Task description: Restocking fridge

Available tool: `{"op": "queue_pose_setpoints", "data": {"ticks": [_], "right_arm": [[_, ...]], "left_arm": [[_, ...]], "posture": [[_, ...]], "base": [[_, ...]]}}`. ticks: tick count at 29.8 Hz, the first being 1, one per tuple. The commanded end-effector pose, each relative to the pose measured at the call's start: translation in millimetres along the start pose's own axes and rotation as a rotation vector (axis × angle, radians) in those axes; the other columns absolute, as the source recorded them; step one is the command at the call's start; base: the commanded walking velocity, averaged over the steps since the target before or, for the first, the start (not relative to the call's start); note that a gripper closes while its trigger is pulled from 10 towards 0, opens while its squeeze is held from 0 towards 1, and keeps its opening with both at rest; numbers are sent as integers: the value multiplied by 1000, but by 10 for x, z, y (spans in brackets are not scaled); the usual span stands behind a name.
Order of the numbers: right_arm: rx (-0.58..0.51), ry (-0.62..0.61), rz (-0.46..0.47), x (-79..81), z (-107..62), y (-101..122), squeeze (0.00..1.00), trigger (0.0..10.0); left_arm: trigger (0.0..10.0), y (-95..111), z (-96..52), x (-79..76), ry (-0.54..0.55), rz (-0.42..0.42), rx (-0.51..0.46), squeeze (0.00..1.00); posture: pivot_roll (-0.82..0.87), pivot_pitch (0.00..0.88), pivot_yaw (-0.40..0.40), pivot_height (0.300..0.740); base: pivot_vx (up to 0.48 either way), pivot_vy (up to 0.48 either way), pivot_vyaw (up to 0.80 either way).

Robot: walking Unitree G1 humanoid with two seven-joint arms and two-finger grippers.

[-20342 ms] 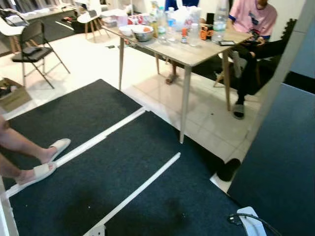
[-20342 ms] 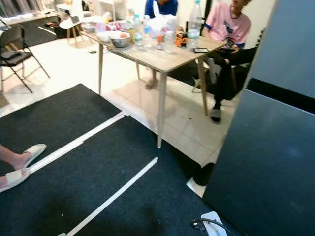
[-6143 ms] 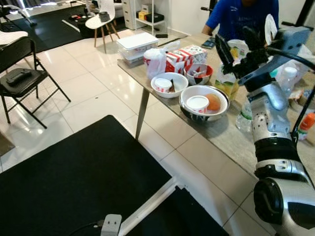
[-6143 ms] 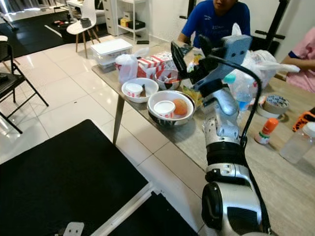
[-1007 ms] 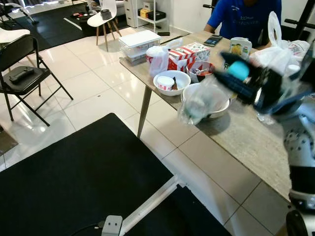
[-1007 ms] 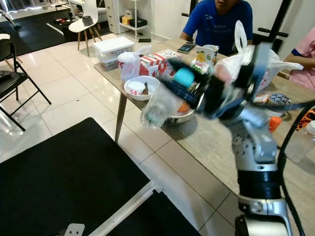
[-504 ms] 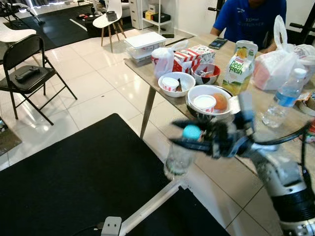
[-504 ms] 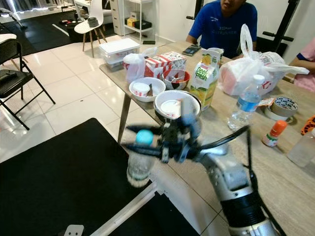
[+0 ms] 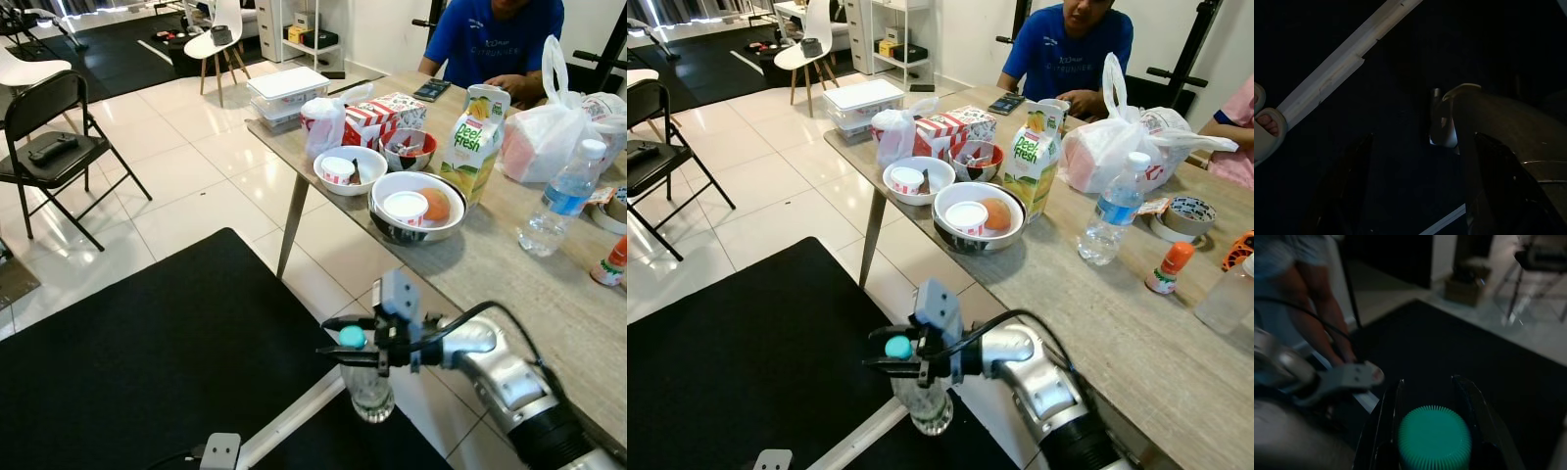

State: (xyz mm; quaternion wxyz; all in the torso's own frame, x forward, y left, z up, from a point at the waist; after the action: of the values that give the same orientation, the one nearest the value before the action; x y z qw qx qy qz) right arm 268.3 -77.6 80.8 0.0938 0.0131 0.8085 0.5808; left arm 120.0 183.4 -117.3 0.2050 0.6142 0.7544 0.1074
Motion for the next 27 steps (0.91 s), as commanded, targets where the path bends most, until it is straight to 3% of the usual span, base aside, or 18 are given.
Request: {"op": "queue_pose_setpoints", "data": {"ticks": [1,2,4,5,6,7,11,13,17,21,23,27], "right_arm": [[48,-13,-10,17,30,-110,0,0],[96,-38,-12,13,35,-213,0,902],[128,-55,-17,10,36,-276,0,902],[163,-89,-6,-10,34,-365,0,4902],[212,-131,-1,-32,23,-473,0,6235],[286,-196,23,-50,-8,-642,0,10000],[324,-250,56,-58,-39,-747,0,10000],[423,-362,119,-51,-142,-968,0,10000],[522,-422,149,1,-242,-1143,0,10000],[665,-501,174,113,-414,-1377,0,10000],[758,-594,251,257,-585,-1570,0,10000],[806,-680,349,408,-715,-1713,0,10000]], "left_arm": [[10000,-77,-7,-6,-4,-4,29,0],[10000,-76,-8,-4,-4,-3,29,0],[10000,-75,-8,-4,-4,-3,29,0],[10000,-75,-8,-3,-4,-2,29,0],[10000,-73,-7,-3,-4,-1,28,0],[10000,-69,-7,-4,-4,0,28,0],[10000,-66,-6,-6,-5,1,27,0],[10000,-59,-3,-14,-7,4,26,0],[10000,-55,-1,-19,-9,6,26,0],[10000,-53,0,-23,-9,7,26,0],[10000,-57,-1,-20,-7,8,27,0],[10000,-70,-6,-5,-2,12,30,0]], "posture": [[4,0,13,740],[6,0,13,740],[6,0,13,740],[7,0,13,740],[7,0,13,740],[7,0,12,740],[7,0,11,740],[7,0,9,740],[7,0,9,740],[7,0,7,740],[12,0,7,740],[14,0,7,740]], "base": [[0,0,0],[0,0,0],[0,0,0],[0,0,0],[0,0,0],[0,0,0],[0,0,0],[0,0,0],[0,0,0],[0,0,0],[0,0,0],[0,0,0]]}}
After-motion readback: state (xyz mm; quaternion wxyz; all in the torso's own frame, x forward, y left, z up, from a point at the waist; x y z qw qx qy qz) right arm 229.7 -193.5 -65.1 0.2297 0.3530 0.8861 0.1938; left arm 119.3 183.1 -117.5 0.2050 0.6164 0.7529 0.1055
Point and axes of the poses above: a point about 5 cm out from each wrist's last joint towards the gripper, its own z axis pointing out of the wrist towards the gripper, its own y axis along the axis of the wrist's last joint, x = y × z, the point moved 1 cm from there along z, pointing out of the wrist towards the gripper, and after that the axes turned 13 degrees about -z, right-handed, at the moved point
